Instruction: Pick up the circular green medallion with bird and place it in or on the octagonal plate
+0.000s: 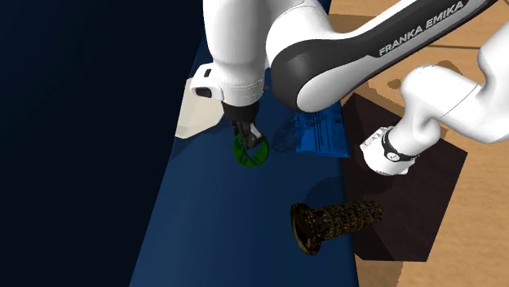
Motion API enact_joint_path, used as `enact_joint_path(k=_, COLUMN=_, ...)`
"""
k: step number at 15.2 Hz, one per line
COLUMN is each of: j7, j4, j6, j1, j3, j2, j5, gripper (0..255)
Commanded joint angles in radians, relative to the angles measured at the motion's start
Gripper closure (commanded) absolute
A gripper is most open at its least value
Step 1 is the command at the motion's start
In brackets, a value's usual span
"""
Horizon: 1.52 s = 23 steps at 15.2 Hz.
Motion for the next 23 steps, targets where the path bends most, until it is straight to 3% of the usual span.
enact_joint_path(k=1, j7=0.007, j4=0.015, j6=-0.027, j1=0.000, j3=0.002, j2=-0.014, j5=-0.009, gripper=255)
enact_joint_path(k=4, j7=0.013, j4=0.039, j6=-0.061, j1=0.001, j3=0.004, j2=-0.026, j5=-0.017, gripper=255)
enact_joint_path(k=11, j7=-0.215, j4=0.261, j6=-0.125, j1=-0.092, j3=-0.081, j2=0.185, j5=0.127, gripper=255)
enact_joint_path(k=17, j7=-0.384, j4=0.516, j6=-0.225, j1=-0.244, j3=-0.094, j2=0.401, j5=0.268, gripper=255)
enact_joint_path(k=23, j7=-0.488, j4=0.868, j6=-0.373, j1=-0.458, j3=-0.062, j2=0.640, j5=0.391, gripper=255)
